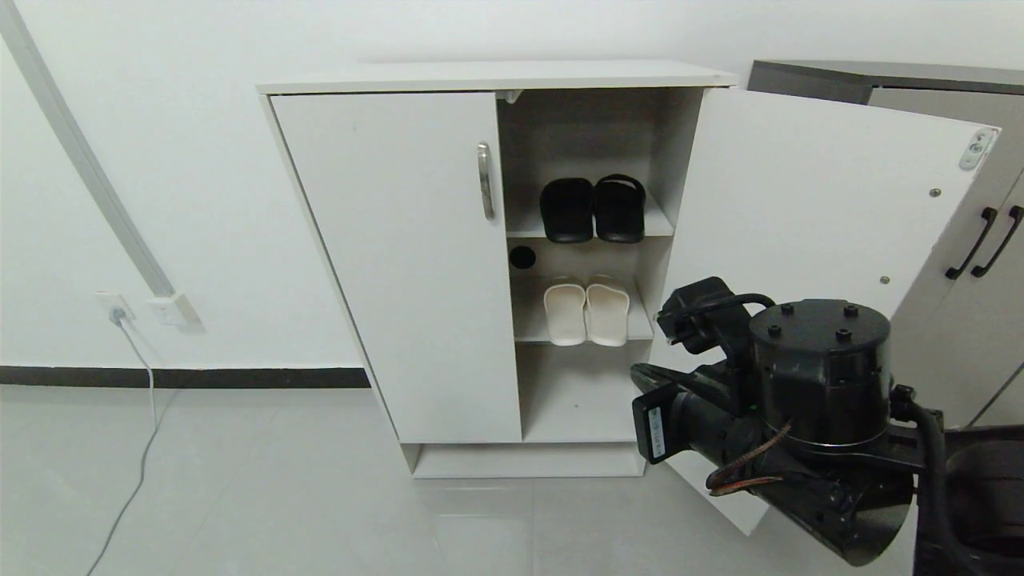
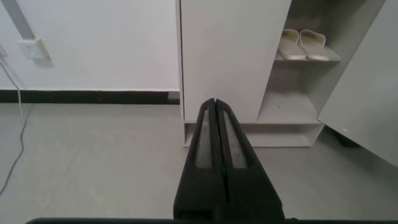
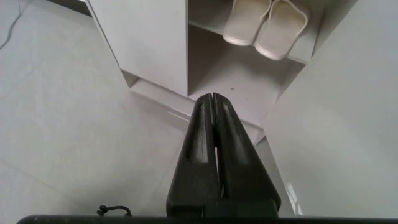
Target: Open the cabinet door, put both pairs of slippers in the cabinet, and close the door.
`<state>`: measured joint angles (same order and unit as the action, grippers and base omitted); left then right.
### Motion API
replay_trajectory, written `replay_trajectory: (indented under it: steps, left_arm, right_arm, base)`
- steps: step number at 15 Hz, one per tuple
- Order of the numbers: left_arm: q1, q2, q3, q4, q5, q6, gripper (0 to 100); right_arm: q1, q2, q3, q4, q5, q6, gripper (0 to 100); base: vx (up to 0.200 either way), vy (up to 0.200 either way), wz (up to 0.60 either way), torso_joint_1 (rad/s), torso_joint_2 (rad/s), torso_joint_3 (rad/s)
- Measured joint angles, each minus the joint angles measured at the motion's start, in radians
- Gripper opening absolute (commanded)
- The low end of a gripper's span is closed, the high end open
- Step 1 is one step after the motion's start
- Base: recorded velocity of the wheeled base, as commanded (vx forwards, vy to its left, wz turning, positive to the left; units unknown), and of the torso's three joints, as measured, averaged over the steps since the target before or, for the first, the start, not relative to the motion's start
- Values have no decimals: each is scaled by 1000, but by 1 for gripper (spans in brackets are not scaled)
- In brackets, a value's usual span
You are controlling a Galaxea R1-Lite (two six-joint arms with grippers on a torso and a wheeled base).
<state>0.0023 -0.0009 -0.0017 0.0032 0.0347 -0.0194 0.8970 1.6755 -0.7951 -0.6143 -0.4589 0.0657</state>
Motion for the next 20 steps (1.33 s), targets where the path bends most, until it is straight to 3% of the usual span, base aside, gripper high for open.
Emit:
replay_trajectory:
  steps: [8, 20]
  left_arm:
    - [-1, 0, 0, 0, 1, -1, 0]
    - [-1, 0, 0, 0, 2, -2, 0]
  right_arm:
    - [0, 14, 9, 0, -6, -9, 0]
    - [-2, 32, 10, -1, -8, -9, 0]
  base:
    - [0, 0, 0, 0, -14, -15]
    - [0, 0, 0, 56, -410, -347]
